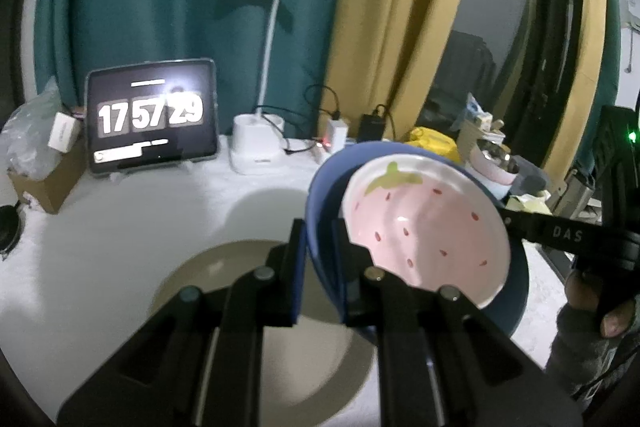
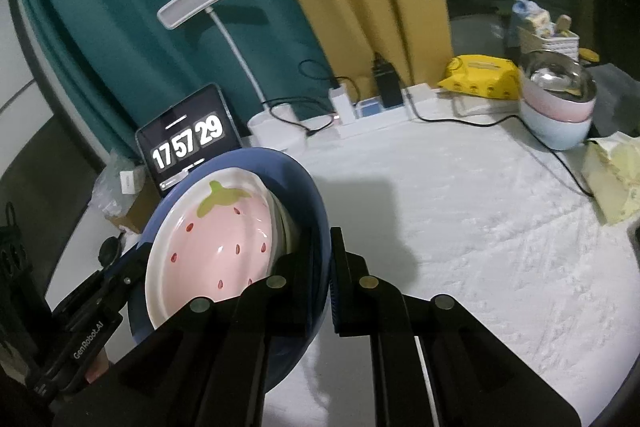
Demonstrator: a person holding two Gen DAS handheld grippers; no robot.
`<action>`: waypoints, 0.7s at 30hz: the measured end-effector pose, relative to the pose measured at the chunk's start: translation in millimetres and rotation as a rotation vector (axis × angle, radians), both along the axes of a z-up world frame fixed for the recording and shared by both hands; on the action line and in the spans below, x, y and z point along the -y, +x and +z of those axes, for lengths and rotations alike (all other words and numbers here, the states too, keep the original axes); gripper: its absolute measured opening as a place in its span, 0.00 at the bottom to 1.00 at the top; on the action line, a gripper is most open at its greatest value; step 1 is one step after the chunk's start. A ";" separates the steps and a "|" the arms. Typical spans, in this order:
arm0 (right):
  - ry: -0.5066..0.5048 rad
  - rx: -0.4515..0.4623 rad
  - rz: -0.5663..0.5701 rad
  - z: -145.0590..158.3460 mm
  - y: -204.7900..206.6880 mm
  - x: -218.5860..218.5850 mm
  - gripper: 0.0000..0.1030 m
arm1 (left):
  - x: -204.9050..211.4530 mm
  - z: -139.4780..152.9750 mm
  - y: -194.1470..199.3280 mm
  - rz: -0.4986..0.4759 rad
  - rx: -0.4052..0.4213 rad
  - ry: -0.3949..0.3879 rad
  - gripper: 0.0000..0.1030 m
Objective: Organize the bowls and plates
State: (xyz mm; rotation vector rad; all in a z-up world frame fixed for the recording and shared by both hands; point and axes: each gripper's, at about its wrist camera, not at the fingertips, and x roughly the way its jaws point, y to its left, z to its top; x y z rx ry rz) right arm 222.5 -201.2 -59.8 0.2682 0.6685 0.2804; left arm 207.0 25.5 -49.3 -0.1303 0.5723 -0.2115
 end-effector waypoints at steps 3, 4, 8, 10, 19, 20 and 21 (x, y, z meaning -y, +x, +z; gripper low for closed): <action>0.000 -0.002 0.018 0.1 3.0 -13.6 0.09 | -12.0 -0.6 -0.3 0.020 -0.001 -0.003 0.11; 0.000 -0.004 0.025 -0.2 4.6 -18.1 0.09 | -16.0 -1.1 -0.2 0.026 -0.002 -0.005 0.11; -0.003 -0.011 0.047 -2.0 10.8 -33.1 0.09 | -30.9 -4.5 0.2 0.052 -0.010 -0.007 0.11; -0.006 -0.018 0.058 -3.4 14.6 -40.6 0.09 | -37.5 -7.0 1.0 0.063 -0.015 -0.006 0.11; -0.016 -0.061 0.098 -17.4 32.6 -70.3 0.09 | -63.9 -23.0 8.0 0.110 -0.060 -0.004 0.11; -0.017 -0.066 0.101 -19.1 34.0 -72.0 0.09 | -65.0 -24.3 8.2 0.113 -0.063 -0.003 0.11; -0.016 -0.072 0.103 -21.3 36.0 -74.1 0.09 | -66.5 -25.8 9.3 0.115 -0.067 -0.004 0.11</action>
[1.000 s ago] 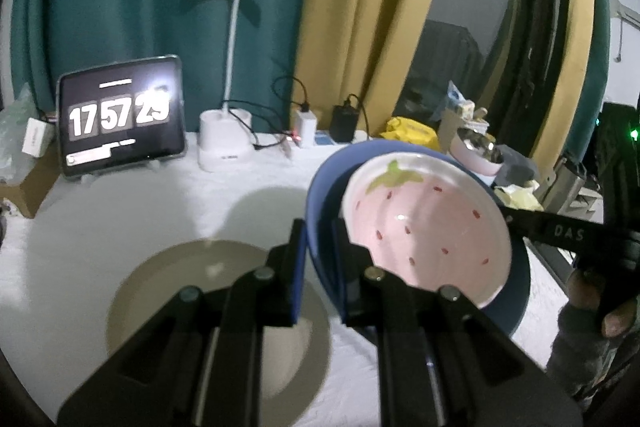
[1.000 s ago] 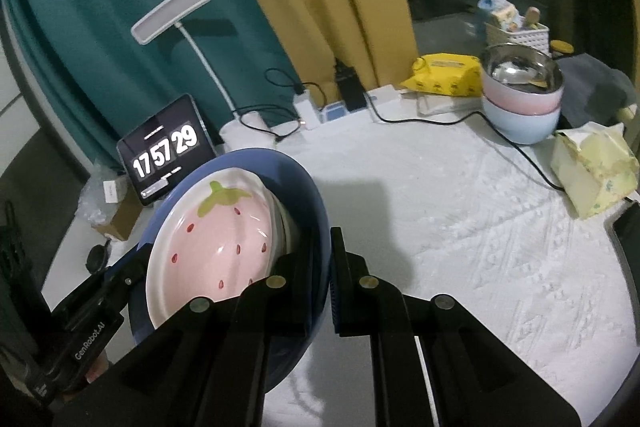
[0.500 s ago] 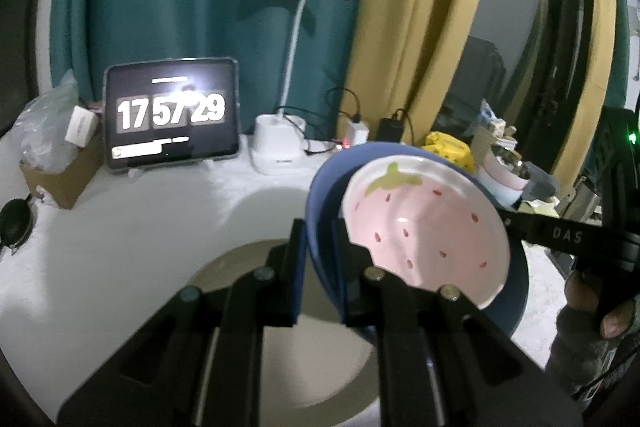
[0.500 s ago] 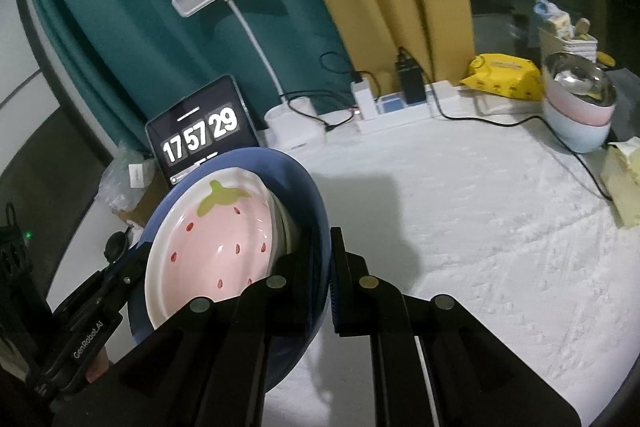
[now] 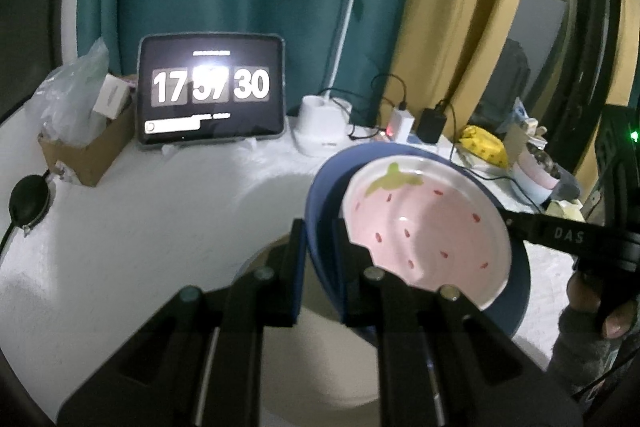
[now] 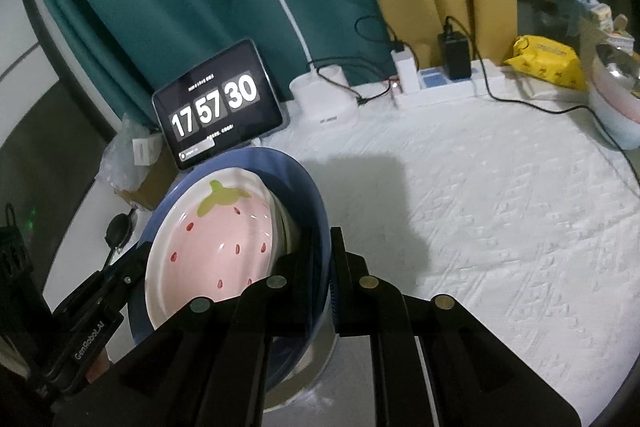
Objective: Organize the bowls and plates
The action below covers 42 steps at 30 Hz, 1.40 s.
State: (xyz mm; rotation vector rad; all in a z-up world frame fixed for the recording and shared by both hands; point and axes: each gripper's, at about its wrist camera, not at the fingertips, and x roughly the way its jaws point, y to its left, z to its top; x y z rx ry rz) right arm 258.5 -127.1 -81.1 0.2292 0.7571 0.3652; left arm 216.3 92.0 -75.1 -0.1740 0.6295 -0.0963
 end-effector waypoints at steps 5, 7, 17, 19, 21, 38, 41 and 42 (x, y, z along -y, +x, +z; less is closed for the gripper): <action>0.000 -0.027 0.004 -8.9 9.4 -5.2 0.09 | -2.9 -6.9 6.6 0.009 -0.032 0.009 0.11; -0.002 -0.037 0.005 -12.4 12.4 -6.4 0.09 | -2.8 -9.9 9.7 0.013 -0.045 0.014 0.11; -0.042 -0.062 0.009 -24.7 19.7 -12.9 0.10 | 0.5 -14.1 14.8 0.019 -0.056 0.054 0.12; -0.055 -0.059 -0.001 -27.0 20.2 -13.9 0.10 | 2.1 -13.9 13.7 0.019 -0.051 0.067 0.13; -0.073 -0.052 -0.006 -27.1 19.5 -15.5 0.10 | 3.4 -14.2 12.3 0.019 -0.047 0.084 0.13; -0.191 -0.019 -0.037 -24.7 15.4 -18.7 0.29 | 7.9 -12.4 5.7 0.061 -0.057 0.141 0.17; -0.212 -0.013 -0.043 -24.5 13.1 -18.5 0.33 | 8.6 -12.1 4.4 0.062 -0.058 0.139 0.17; -0.217 -0.011 -0.045 -24.3 12.4 -18.0 0.34 | 8.7 -11.9 3.9 0.062 -0.059 0.136 0.17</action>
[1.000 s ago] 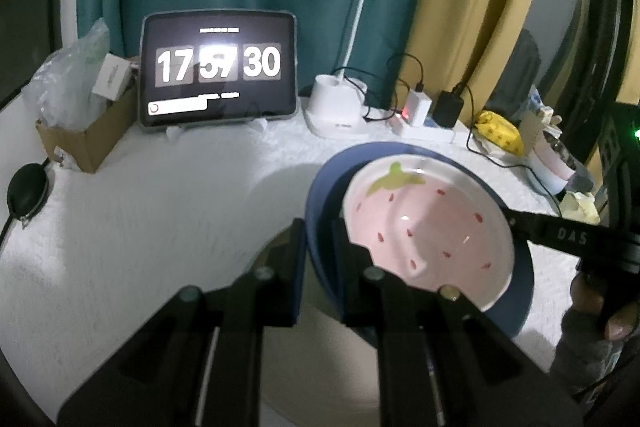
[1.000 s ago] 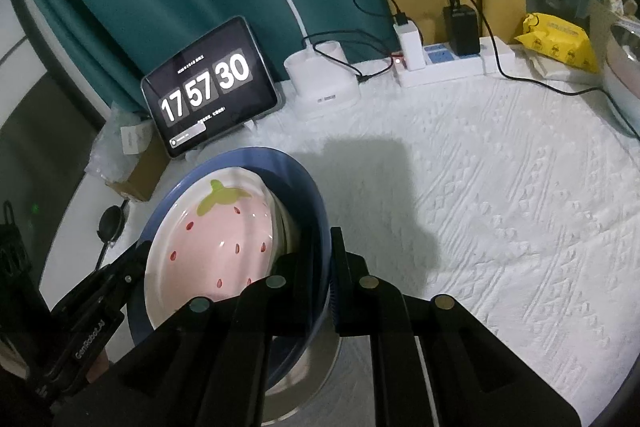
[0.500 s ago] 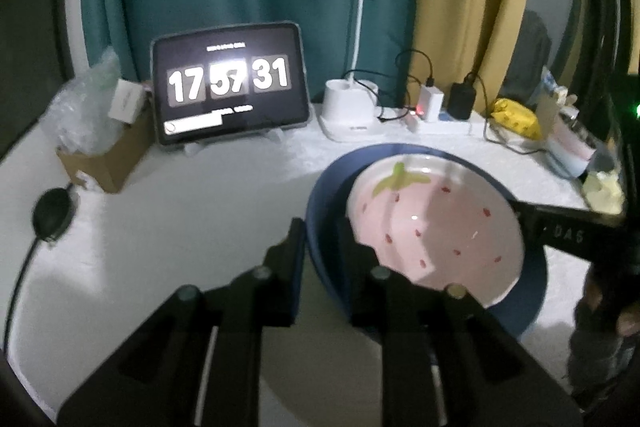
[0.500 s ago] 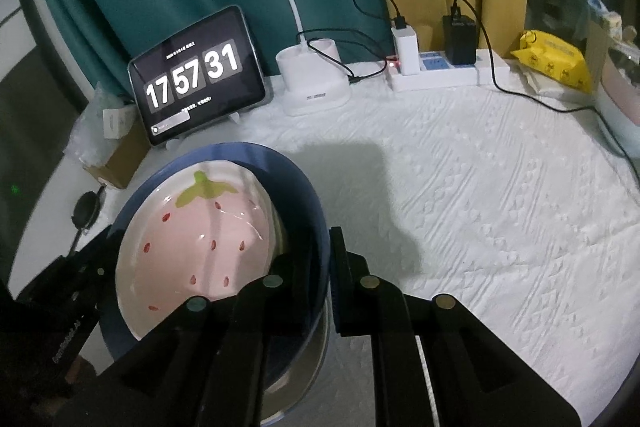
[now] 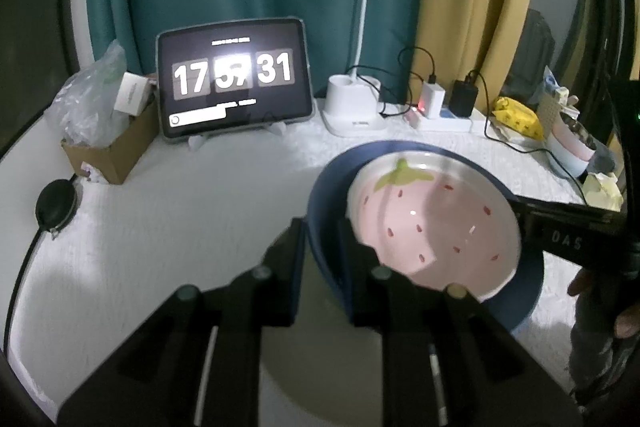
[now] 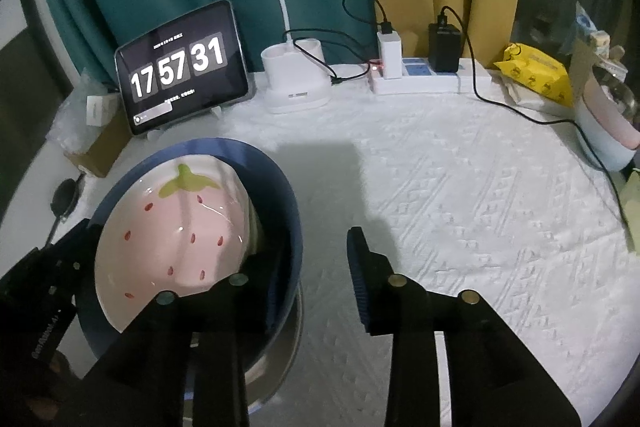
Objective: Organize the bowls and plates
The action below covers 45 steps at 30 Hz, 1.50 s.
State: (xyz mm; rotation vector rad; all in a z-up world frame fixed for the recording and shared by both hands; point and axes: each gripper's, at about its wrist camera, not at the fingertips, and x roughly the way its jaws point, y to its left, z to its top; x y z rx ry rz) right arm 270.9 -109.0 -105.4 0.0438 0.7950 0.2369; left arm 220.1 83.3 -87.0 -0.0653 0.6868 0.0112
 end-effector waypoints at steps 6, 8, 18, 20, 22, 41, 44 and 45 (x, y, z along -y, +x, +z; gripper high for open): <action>-0.007 0.014 -0.020 3.1 -5.1 4.4 0.42 | 0.7 1.2 -5.3 0.001 -0.003 -0.006 0.22; -0.005 0.014 -0.023 4.2 -6.6 6.1 0.43 | 0.0 1.1 -7.0 0.016 -0.012 -0.002 0.33; -0.008 0.050 -0.029 11.2 -21.5 16.7 0.55 | -4.4 5.1 -23.4 0.047 0.007 -0.023 0.64; -0.002 0.064 -0.034 13.9 -26.4 20.4 0.56 | -1.3 8.4 -28.8 0.041 0.020 -0.026 0.68; -0.008 0.080 -0.045 16.3 -31.7 23.2 0.56 | 2.6 12.1 -34.2 0.043 0.034 -0.019 0.76; -0.002 0.199 -0.071 40.0 -103.5 61.3 0.56 | 43.1 50.3 -95.4 -0.011 0.173 -0.029 0.89; -0.019 0.222 -0.081 46.3 -115.9 64.9 0.56 | 52.0 56.7 -105.4 -0.042 0.198 -0.021 0.89; -0.022 0.229 -0.084 48.4 -120.8 66.4 0.56 | 54.7 58.8 -109.1 -0.062 0.206 -0.028 0.89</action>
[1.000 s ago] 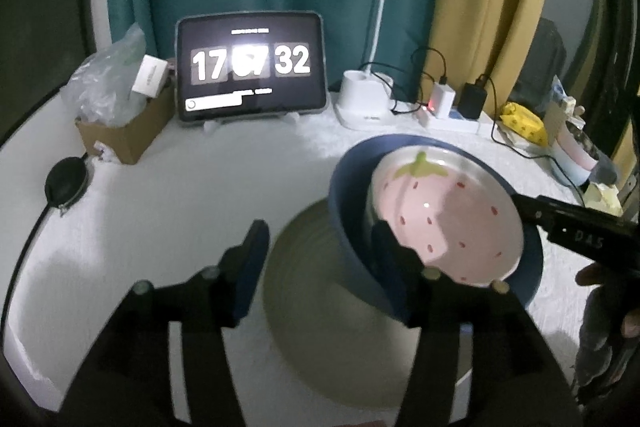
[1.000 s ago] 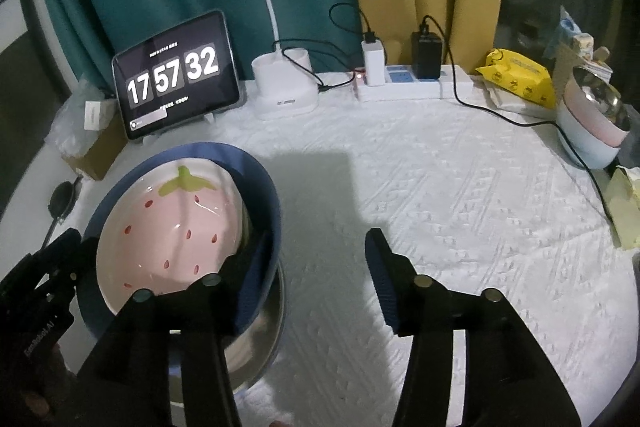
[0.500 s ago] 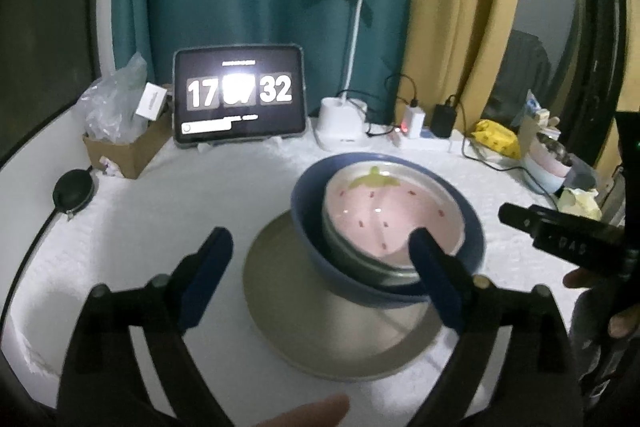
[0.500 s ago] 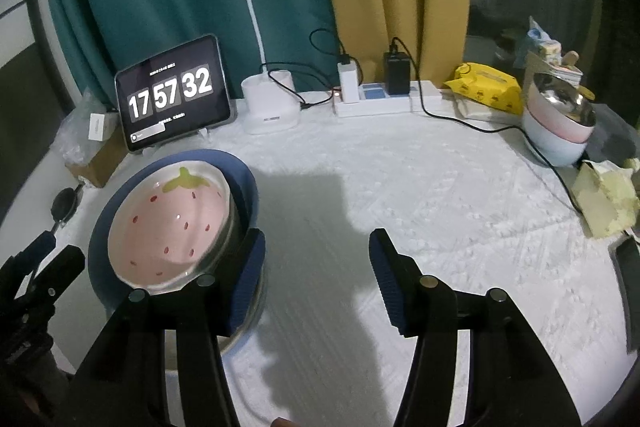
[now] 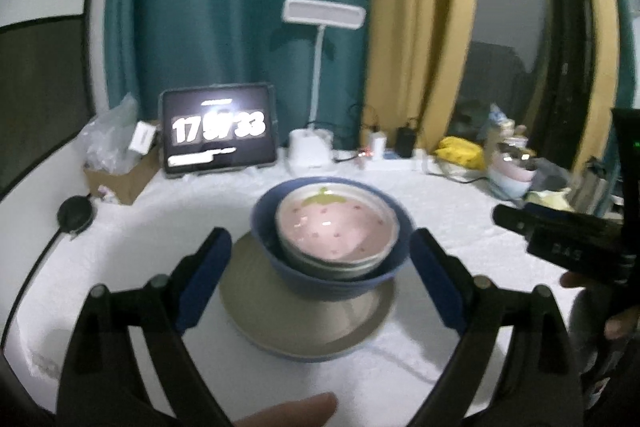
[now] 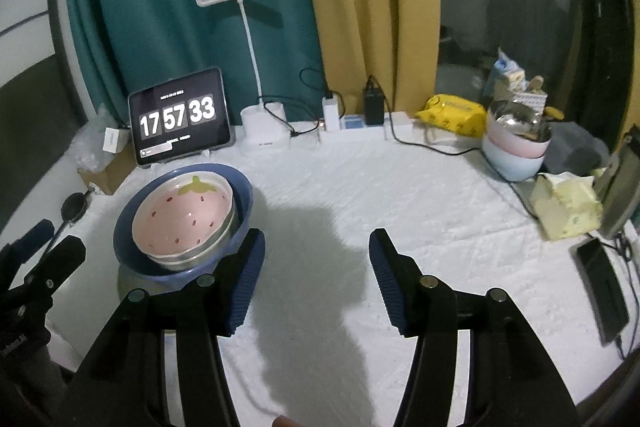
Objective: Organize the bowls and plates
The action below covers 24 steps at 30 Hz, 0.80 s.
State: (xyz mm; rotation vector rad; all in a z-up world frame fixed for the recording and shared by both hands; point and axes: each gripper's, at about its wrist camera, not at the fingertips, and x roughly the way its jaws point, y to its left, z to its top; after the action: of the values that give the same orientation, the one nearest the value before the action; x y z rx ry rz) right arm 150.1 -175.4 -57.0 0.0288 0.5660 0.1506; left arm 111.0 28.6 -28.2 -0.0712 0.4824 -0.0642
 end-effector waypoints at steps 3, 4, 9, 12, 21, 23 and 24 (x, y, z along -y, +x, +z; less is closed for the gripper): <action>0.000 0.012 0.001 4.6 -11.3 4.1 0.56 | 6.3 6.2 -8.8 -0.009 0.020 0.002 0.89; -0.002 0.021 0.001 6.0 -15.7 5.0 0.56 | 8.7 8.3 -12.1 -0.009 0.029 0.006 0.89; -0.011 0.063 -0.002 12.9 -36.0 9.5 0.56 | 19.6 15.8 -26.2 -0.015 0.065 0.028 0.89; -0.026 0.102 -0.012 18.8 -50.0 12.7 0.56 | 25.8 19.1 -35.7 -0.026 0.080 0.032 0.89; -0.022 0.185 -0.023 33.4 -87.5 27.1 0.58 | 33.6 37.8 -64.4 -0.008 0.140 0.038 0.89; -0.027 0.202 -0.024 36.8 -93.2 29.2 0.61 | 34.6 42.7 -69.9 -0.006 0.152 0.041 0.89; -0.029 0.215 -0.025 39.8 -97.9 30.2 0.63 | 35.0 44.3 -71.6 -0.005 0.153 0.043 0.89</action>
State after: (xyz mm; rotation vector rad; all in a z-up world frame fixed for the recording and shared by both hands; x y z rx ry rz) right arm 52.2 -205.6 -17.2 -0.0085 0.3533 0.1189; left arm 39.4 -6.3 16.1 -0.0223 0.3304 -0.0636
